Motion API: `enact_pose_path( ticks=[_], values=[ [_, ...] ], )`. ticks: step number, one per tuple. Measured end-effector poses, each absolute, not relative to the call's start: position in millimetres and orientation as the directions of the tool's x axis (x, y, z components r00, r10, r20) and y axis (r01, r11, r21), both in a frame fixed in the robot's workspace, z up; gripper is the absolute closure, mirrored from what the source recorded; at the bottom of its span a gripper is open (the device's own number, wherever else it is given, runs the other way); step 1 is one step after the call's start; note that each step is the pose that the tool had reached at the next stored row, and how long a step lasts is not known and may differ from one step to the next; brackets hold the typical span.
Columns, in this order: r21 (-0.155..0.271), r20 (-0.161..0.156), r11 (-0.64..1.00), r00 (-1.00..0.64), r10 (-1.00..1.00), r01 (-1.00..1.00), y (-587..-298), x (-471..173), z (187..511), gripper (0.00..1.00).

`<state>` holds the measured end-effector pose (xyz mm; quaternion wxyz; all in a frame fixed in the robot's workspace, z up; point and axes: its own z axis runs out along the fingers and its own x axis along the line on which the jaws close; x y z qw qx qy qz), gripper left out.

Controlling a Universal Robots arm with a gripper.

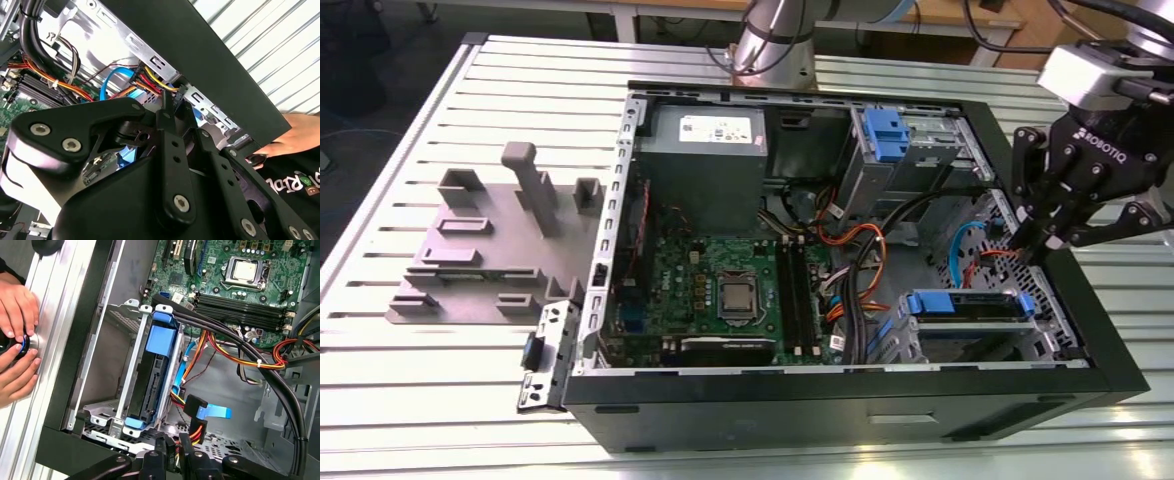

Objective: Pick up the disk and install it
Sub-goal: 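Insert the first disk wire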

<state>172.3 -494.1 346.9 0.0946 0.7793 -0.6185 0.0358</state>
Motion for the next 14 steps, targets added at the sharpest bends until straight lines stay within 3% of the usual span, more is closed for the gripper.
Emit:
enact_pose_path(
  ticks=[6,14],
  values=[
    [0.119,0.204,-0.213,0.234,-0.951,-0.970,-493.4,173.4,346.1,0.75],
    [0.127,0.204,-0.213,0.236,-0.950,-0.969,-493.2,174.3,343.2,0.75]
  ],
)
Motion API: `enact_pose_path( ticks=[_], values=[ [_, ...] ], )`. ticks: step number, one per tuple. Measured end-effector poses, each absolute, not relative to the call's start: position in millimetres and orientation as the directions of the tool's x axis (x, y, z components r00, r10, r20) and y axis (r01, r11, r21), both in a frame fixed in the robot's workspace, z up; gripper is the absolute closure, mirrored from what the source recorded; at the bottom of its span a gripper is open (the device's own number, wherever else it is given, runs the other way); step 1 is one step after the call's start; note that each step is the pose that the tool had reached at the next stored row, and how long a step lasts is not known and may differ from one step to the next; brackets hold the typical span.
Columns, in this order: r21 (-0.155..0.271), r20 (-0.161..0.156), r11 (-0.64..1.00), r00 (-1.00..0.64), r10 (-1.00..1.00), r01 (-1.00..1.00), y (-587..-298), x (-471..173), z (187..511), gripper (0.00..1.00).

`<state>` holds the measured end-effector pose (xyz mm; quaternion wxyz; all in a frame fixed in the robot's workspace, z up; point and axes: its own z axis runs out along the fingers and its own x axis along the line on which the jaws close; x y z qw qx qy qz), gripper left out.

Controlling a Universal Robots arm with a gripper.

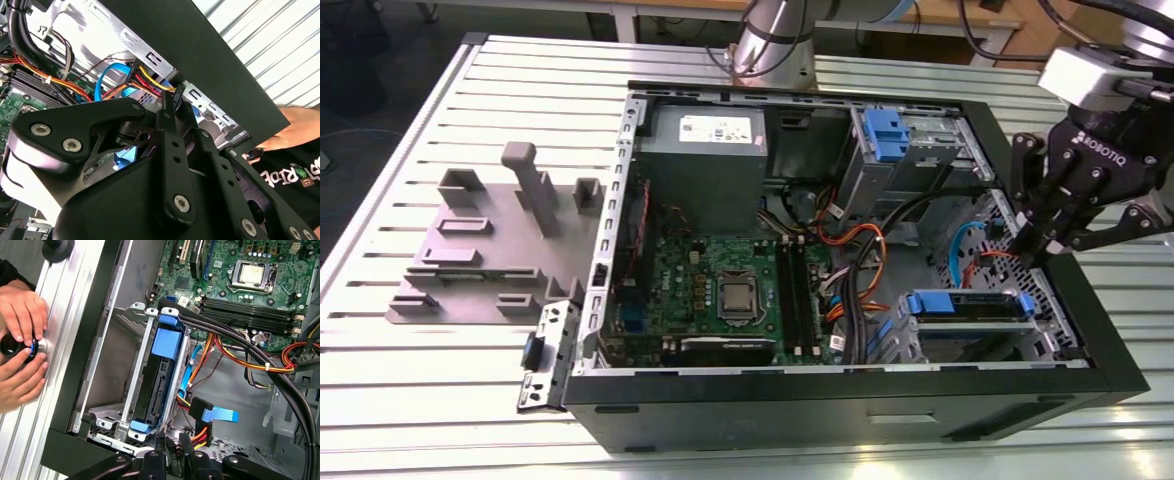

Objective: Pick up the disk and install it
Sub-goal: 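Insert the first disk wire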

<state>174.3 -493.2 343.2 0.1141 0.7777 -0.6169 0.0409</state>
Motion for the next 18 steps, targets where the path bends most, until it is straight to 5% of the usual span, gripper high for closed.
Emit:
enact_pose_path(
  ticks=[18],
  values=[
    [0.138,0.221,-0.211,0.237,-0.946,-0.968,-492.9,174.3,343.8,0.75]
  ],
)
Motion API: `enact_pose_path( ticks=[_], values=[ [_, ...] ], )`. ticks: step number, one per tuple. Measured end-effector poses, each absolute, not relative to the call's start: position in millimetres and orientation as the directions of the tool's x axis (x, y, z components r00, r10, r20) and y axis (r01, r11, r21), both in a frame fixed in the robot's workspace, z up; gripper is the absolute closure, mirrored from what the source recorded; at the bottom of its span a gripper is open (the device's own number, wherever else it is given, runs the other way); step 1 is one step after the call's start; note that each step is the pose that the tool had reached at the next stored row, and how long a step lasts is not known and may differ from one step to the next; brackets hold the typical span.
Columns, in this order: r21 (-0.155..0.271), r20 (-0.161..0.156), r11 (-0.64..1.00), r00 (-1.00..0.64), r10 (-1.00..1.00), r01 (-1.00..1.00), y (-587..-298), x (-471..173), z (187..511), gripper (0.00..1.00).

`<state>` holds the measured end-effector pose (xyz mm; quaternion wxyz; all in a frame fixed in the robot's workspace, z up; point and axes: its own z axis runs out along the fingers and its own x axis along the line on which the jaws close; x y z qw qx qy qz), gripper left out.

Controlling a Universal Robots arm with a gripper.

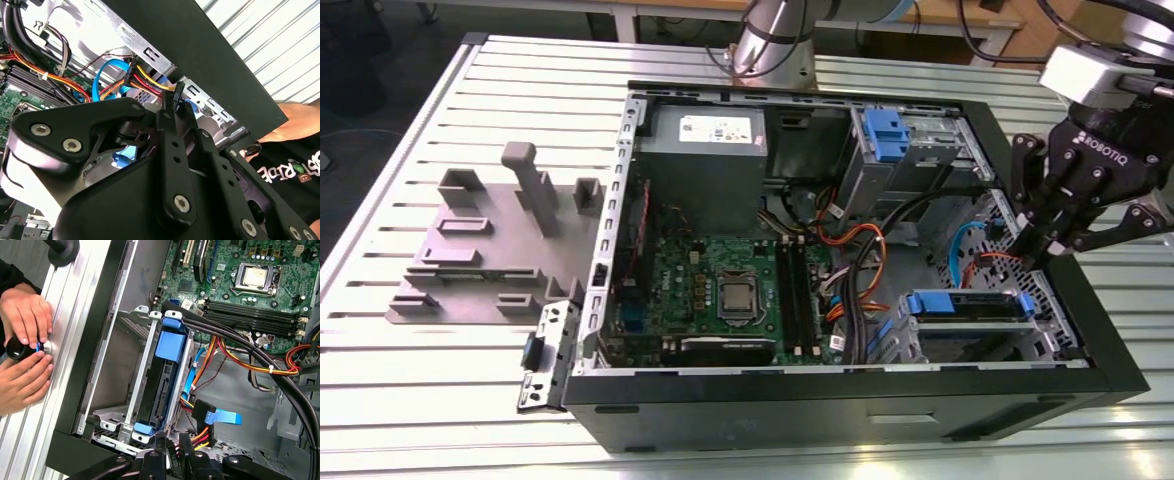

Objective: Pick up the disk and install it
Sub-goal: 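Insert the first disk wire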

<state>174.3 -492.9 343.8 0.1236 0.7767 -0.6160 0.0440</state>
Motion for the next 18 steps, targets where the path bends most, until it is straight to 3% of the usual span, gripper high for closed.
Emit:
enact_pose_path(
  ticks=[7,10,18],
  values=[
    [0.138,0.221,-0.211,0.237,-0.946,-0.968,-492.9,174.3,343.8,0.75],
    [0.138,0.221,-0.211,0.237,-0.946,-0.968,-492.9,174.4,343.9,0.83],
    [0.138,0.221,-0.211,0.237,-0.946,-0.968,-492.9,172.7,343.8,0.83]
  ],
)
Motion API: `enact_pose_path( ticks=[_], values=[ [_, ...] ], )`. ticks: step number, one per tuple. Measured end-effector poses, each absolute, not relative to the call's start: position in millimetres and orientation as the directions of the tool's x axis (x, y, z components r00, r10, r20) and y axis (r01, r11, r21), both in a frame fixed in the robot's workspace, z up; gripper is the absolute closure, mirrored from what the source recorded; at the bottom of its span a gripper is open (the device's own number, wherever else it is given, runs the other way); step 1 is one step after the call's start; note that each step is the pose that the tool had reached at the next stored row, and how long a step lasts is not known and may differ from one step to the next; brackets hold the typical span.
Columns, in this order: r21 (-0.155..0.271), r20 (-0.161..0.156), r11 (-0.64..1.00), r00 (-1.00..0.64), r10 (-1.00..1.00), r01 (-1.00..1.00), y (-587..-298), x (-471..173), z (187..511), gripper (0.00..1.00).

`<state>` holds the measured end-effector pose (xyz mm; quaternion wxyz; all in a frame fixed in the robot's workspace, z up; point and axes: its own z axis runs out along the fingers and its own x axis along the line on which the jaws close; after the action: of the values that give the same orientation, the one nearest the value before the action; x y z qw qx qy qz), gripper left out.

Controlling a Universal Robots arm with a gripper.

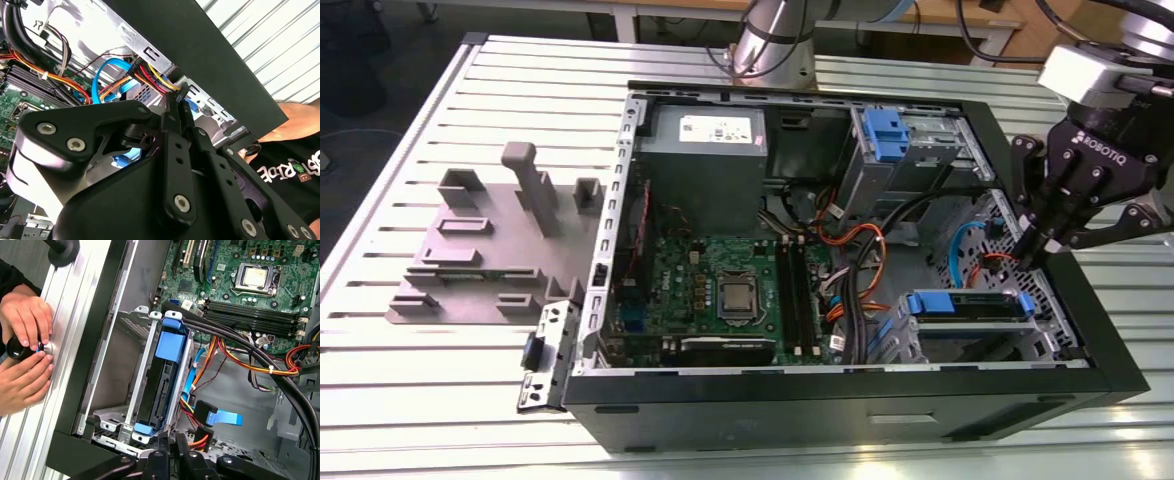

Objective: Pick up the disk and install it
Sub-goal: 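Insert the first disk wire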

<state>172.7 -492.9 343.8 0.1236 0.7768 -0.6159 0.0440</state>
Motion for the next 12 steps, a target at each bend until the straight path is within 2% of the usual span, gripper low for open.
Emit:
enact_pose_path(
  ticks=[12],
  values=[
    [0.137,0.221,-0.211,0.237,-0.946,-0.968,-493.0,162.2,343.8,0.83]
  ],
)
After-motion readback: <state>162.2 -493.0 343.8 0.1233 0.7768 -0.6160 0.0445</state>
